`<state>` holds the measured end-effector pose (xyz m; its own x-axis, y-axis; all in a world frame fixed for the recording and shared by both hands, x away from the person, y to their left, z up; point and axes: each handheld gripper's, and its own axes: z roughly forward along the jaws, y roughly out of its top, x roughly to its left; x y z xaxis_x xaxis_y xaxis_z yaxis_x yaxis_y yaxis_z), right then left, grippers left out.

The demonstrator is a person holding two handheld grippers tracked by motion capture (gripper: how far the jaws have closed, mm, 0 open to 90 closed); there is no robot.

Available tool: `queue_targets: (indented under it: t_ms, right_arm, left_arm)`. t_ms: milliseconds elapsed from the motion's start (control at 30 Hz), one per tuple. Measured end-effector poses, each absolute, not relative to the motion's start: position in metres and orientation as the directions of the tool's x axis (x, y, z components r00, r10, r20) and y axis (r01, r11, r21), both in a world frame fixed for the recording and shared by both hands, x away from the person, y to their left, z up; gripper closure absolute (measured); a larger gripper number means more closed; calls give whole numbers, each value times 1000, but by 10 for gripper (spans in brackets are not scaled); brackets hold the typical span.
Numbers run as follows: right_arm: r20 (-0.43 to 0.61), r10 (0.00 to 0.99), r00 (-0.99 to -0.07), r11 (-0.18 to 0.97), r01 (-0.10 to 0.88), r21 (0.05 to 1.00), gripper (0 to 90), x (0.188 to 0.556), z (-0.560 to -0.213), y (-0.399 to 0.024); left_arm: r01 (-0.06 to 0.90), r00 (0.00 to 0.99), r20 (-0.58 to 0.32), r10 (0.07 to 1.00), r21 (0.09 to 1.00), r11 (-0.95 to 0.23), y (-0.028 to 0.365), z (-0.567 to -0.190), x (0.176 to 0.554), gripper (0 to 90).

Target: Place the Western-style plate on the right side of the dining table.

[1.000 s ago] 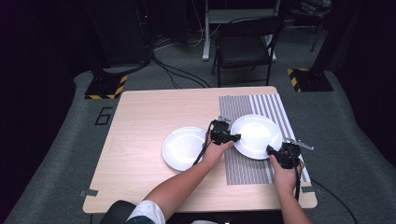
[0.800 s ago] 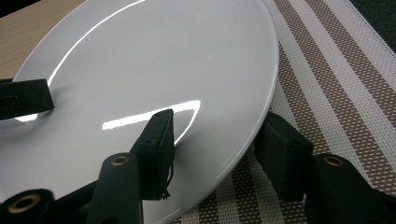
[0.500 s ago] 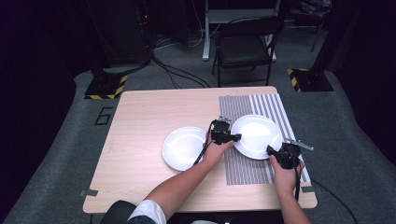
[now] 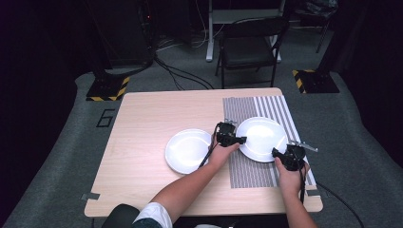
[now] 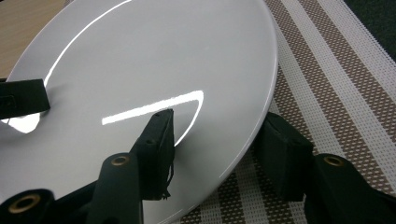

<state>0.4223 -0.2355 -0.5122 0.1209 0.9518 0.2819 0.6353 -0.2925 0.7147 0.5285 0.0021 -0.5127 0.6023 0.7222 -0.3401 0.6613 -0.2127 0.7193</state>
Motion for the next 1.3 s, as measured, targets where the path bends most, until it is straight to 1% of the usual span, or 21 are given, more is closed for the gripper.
queue_targets:
  t_ms: [367,833,1300]
  right_arm:
    - [261,956,138,-286,649,705,478,425,-517,-238]
    - [238,962,135,-267,655,707,480,426,-516,-236]
    - [236,961,143,-271,655,706,480,426,-516,-238]
  left_arm:
    - [666,596,-321,736,710,-230,-3,-514,531,516]
    - [676,587,-306,749,695,-245,-4,-516,532,506]
    - [665,590,-271,761,698,-267,-9,-515,530,505]
